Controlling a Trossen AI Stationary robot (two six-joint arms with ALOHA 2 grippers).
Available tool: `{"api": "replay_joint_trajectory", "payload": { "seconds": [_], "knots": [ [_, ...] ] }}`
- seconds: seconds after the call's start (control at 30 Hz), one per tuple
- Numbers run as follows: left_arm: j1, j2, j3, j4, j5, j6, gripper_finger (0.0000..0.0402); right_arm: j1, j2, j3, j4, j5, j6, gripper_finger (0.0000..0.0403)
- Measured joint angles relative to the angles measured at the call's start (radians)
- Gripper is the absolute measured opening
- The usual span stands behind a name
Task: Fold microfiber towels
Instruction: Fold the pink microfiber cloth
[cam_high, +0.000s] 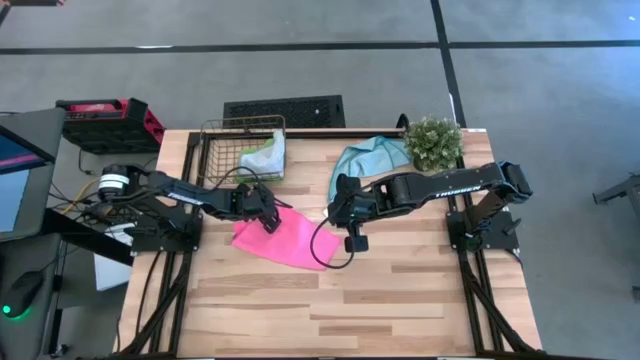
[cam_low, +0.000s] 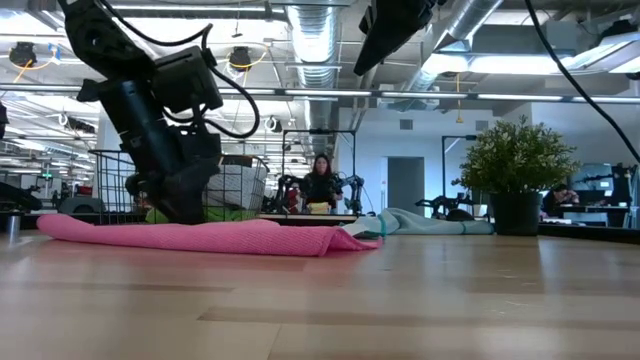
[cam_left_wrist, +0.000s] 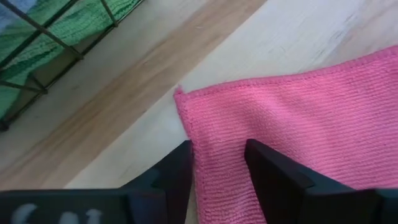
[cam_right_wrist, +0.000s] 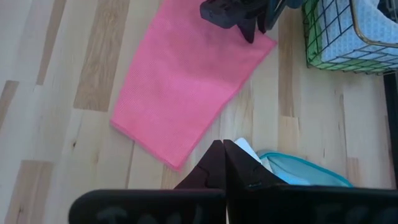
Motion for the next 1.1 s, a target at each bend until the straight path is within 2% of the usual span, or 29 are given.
{"api": "replay_joint_trajectory", "payload": {
  "seconds": [0.1, 0.23, 0.27, 0.5, 0.7, 0.93, 1.1],
  "knots": [
    [0.001, -0.011, -0.001, 0.0, 0.025, 0.0, 0.01, 0.0, 0.0, 0.0, -0.001, 0.0, 0.0, 0.0008],
    [0.001, -0.044, -0.003, -0.009, 0.062, -0.005, 0.0019, -0.006, 0.0, 0.0, -0.013, -0.003, 0.009, 0.0008],
    [0.0, -0.053, -0.002, -0.015, 0.077, -0.014, 0.0011, -0.007, 0.0, 0.0, -0.024, -0.003, 0.013, 0.0008],
    [-0.006, -0.166, 0.065, -0.141, 0.134, 0.008, 0.0002, -0.015, 0.0, 0.0, -0.065, -0.003, 0.017, 0.0018],
    [-0.061, -0.243, 0.161, -0.258, 0.158, 0.056, 0.0001, -0.022, 0.001, 0.0, -0.04, -0.019, 0.009, 0.0044],
    [-0.183, -0.259, 0.295, -0.388, 0.158, 0.059, 0.0, -0.049, 0.063, 0.001, 0.029, -0.192, 0.002, 0.0084],
    [-0.26, -0.259, 0.382, -0.43, 0.101, 0.021, 0.0, -0.07, 0.137, -0.001, 0.141, -0.266, -0.047, 0.0124]
  ]
}}
